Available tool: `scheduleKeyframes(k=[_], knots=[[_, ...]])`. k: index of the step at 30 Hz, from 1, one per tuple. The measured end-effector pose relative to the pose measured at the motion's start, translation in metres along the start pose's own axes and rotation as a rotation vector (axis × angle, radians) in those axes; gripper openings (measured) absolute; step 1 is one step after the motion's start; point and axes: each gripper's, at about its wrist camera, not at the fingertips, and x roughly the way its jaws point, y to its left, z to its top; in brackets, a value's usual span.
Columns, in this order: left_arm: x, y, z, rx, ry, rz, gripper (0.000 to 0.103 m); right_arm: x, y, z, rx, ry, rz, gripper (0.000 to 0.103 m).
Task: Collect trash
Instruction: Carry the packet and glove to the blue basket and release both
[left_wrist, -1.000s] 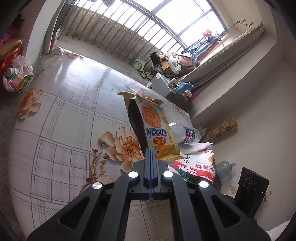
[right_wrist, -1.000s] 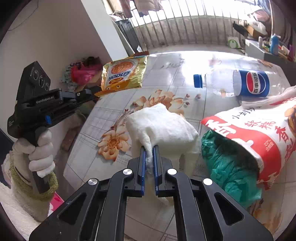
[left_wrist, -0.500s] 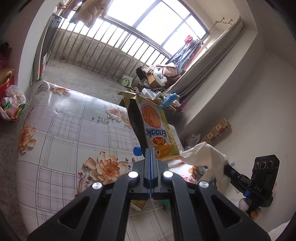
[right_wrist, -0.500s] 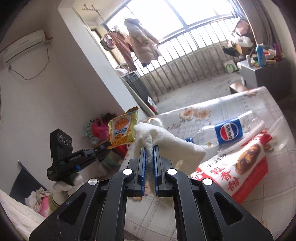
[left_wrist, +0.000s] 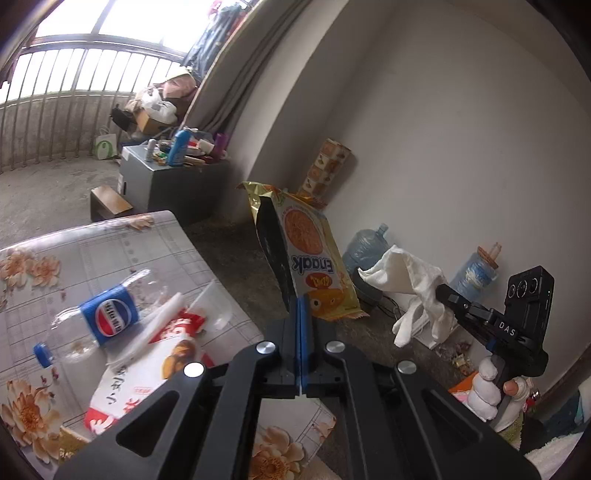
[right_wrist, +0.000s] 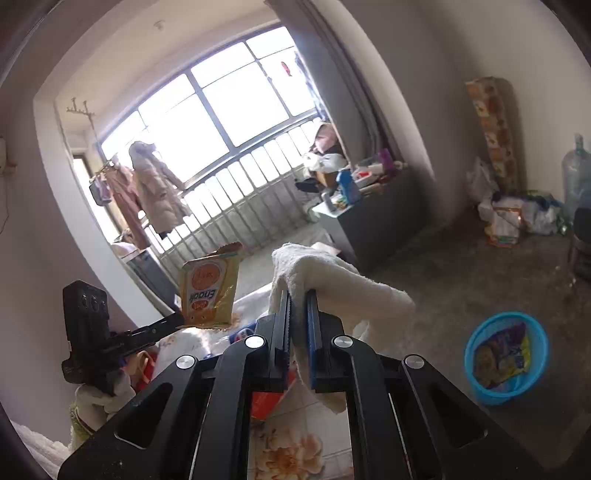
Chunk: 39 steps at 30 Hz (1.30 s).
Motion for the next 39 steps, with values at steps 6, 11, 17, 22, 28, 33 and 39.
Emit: scheduleKeyframes(k=[6, 11, 17, 22, 28, 33, 39], knots=[[0.146, -0.070, 0.003, 0.139, 0.216, -0.038, 0.000, -0.009, -0.101, -0.005, 0.227, -0.005, -0.126, 0.006], [0.273, -0.098, -0.014, 0.192, 0.414, 0.022, 0.000, 0.014, -0.182, -0.016, 0.425, 0.041, -0.171, 0.006], [0.404, -0.092, -0.049, 0.203, 0.595, 0.147, 0.000, 0.054, -0.281, -0.036, 0.632, 0.099, -0.178, 0.006], [0.481, -0.088, -0.080, 0.184, 0.698, 0.162, 0.000, 0.103, -0.344, -0.056, 0.742, 0.168, -0.219, 0.009], [0.537, -0.076, -0.105, 0.172, 0.757, 0.233, 0.042, 0.149, -0.405, -0.093, 0.852, 0.287, -0.353, 0.047], [0.530, -0.067, -0.096, 0.122, 0.720, 0.243, 0.053, 0.148, -0.413, -0.111, 0.871, 0.326, -0.409, 0.047], [0.495, -0.078, -0.067, 0.090, 0.616, 0.225, 0.056, 0.123, -0.380, -0.097, 0.769, 0.256, -0.428, 0.047]])
